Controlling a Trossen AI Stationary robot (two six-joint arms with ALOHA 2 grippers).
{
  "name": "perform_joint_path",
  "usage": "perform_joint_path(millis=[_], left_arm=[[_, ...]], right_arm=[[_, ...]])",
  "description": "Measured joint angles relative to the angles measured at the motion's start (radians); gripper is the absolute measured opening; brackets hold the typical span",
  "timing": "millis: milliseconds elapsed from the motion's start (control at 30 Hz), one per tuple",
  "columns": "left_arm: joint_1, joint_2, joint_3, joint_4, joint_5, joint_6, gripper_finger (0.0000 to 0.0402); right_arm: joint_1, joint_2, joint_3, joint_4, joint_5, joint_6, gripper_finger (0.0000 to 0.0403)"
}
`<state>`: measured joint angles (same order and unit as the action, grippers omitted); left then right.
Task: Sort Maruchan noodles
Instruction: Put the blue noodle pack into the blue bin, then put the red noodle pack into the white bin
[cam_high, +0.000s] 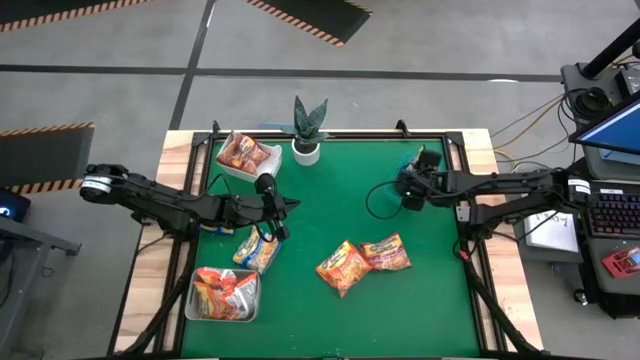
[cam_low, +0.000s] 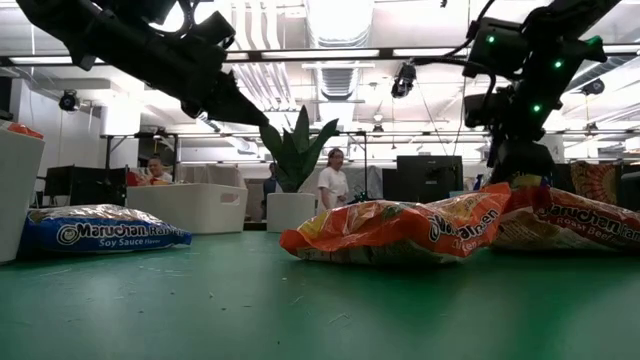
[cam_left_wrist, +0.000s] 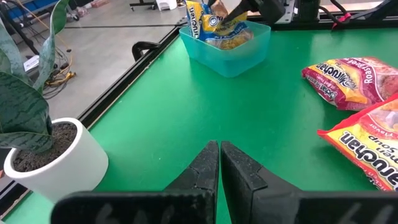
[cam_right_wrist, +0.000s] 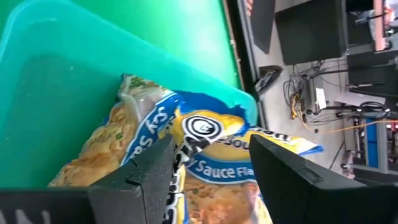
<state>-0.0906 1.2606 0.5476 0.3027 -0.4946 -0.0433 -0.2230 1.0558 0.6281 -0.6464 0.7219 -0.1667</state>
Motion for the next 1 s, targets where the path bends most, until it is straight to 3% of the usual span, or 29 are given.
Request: perform_joint_path(millis=[233,500,800,1000], left_arm=[[0.0,0.0,0.0,0.003,0.0,-0.001,0.0],[0.0,0.0,0.0,0.004,0.0,-0.009,0.0],[0.0,0.0,0.0,0.004,0.0,-0.019,0.0],[0.0,0.0,0.0,0.004,0.0,-0.019,0.0]], right_arm=[[0.0,-0.062,0.015,0.0,0.012,0.003,0.0201],[0.003,-0.073,0.16,0.0,-0.002,0.129,0.0201],[0.024,-0.074,0.302,0.019,-0.297,0.28,0.0201],[0.125,-0.07,0.296,0.107,-0.356,0.298,0.0201]])
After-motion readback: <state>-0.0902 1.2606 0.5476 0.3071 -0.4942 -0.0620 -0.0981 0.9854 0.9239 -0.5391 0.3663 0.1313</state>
